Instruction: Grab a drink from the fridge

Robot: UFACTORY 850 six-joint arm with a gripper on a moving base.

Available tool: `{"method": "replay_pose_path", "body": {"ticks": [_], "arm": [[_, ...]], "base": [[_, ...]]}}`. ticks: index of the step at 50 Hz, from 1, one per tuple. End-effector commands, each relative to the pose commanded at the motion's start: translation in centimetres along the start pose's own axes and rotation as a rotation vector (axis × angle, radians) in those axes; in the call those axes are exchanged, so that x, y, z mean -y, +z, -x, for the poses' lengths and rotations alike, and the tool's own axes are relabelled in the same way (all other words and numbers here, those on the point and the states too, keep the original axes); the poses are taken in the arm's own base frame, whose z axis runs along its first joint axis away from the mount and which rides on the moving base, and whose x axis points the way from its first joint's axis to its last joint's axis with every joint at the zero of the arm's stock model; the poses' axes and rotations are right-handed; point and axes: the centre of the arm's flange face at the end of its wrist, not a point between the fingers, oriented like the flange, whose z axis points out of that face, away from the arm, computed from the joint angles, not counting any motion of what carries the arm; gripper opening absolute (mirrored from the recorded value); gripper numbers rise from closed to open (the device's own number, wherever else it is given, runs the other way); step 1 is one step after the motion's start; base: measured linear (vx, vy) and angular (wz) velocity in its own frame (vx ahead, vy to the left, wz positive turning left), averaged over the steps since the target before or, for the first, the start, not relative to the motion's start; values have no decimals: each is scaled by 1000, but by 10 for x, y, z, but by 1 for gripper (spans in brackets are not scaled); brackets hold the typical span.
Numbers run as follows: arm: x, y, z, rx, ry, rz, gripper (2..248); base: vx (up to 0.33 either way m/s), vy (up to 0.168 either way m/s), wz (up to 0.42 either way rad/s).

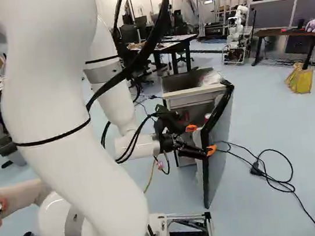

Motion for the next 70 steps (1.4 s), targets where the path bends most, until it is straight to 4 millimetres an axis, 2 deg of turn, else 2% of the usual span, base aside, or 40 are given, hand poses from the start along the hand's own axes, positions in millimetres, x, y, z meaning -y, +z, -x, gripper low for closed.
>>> {"method": "replay_pose_path", "body": {"ticks": [70], "arm": [[-3, 134, -39, -65, 173, 301, 247]], "base": [[0, 0, 0]]}}
